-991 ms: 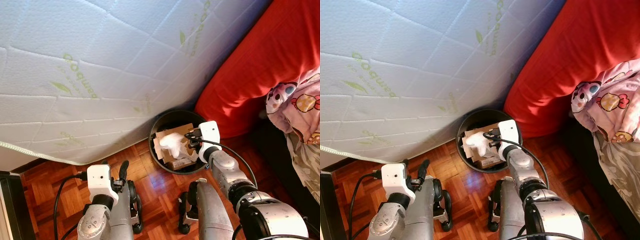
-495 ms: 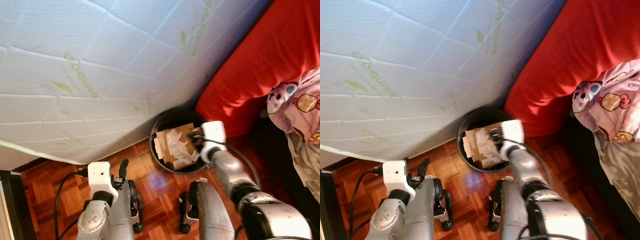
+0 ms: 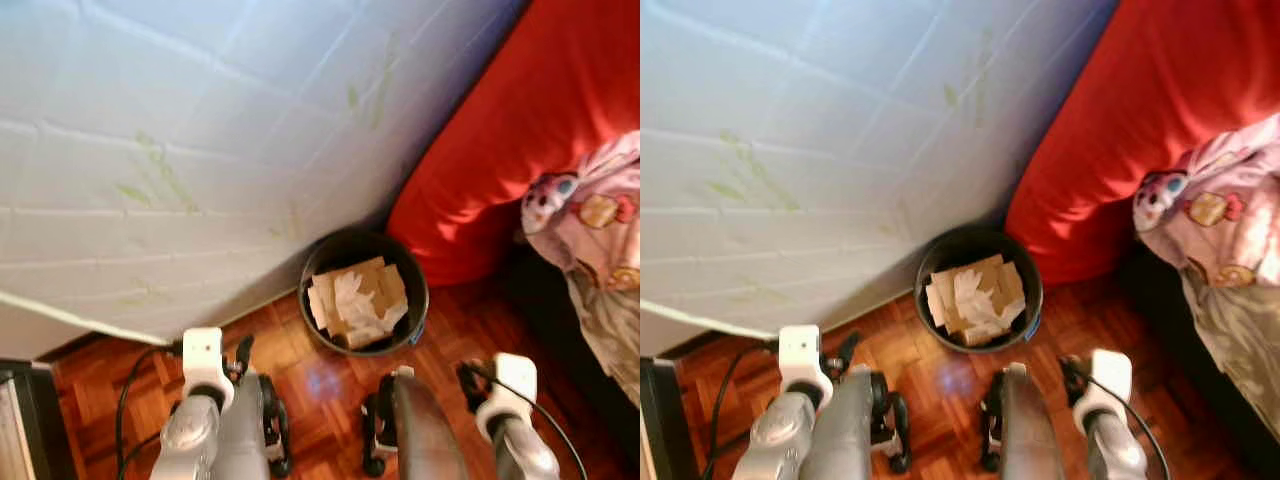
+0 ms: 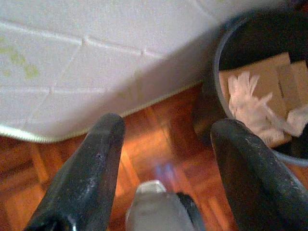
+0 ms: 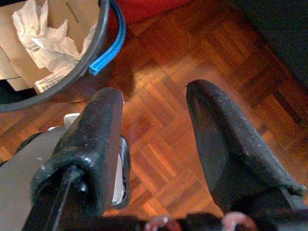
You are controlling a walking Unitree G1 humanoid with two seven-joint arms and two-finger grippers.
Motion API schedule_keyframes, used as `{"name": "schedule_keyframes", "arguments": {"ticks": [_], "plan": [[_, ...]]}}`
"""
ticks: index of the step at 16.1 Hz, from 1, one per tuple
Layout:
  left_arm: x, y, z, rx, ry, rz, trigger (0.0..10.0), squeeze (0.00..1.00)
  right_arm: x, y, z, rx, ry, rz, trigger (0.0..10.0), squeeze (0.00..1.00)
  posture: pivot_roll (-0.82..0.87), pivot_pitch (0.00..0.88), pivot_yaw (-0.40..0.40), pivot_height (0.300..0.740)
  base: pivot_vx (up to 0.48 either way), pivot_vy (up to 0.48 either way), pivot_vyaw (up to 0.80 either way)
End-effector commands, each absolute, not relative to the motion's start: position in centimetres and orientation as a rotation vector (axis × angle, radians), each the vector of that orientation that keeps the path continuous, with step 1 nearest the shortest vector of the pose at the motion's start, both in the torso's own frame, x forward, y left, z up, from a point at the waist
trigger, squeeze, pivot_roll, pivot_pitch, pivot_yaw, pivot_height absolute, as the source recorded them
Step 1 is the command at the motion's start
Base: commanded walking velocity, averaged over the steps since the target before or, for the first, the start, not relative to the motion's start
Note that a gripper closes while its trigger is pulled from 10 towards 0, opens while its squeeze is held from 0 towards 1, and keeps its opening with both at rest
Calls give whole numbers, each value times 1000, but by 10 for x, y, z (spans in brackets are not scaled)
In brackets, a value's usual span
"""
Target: Clean up the room
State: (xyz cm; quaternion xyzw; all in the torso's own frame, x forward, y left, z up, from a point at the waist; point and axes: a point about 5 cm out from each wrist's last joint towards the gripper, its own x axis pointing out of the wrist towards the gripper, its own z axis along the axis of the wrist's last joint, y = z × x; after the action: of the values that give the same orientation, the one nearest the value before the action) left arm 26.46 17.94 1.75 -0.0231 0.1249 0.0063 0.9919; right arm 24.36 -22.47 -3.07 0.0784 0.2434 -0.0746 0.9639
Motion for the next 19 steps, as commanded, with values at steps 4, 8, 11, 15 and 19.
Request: {"name": "schedule_keyframes", "arguments": {"ticks": [4,8,11,15,19], "plan": [[221,197,-41,-69,529,107,10000,0,216,-205,-57,163,646,-129,10000,0,-46,207,4,740,0,0,0],[207,198,-60,-86,660,152,10000,0,213,-196,-64,134,747,-101,10000,0,-37,91,-2,740,0,0,0],[212,194,-62,-87,714,136,10000,0,218,-189,-62,131,768,-70,10000,0,-55,16,7,740,0,0,0],[215,189,-64,-89,769,118,10000,0,222,-185,-61,77,787,-1,10000,0,-90,0,28,740,0,0,0],[206,197,-70,-112,831,149,10000,0,215,-197,-64,85,812,-55,10000,0,-69,0,13,740,0,0,0]]}}
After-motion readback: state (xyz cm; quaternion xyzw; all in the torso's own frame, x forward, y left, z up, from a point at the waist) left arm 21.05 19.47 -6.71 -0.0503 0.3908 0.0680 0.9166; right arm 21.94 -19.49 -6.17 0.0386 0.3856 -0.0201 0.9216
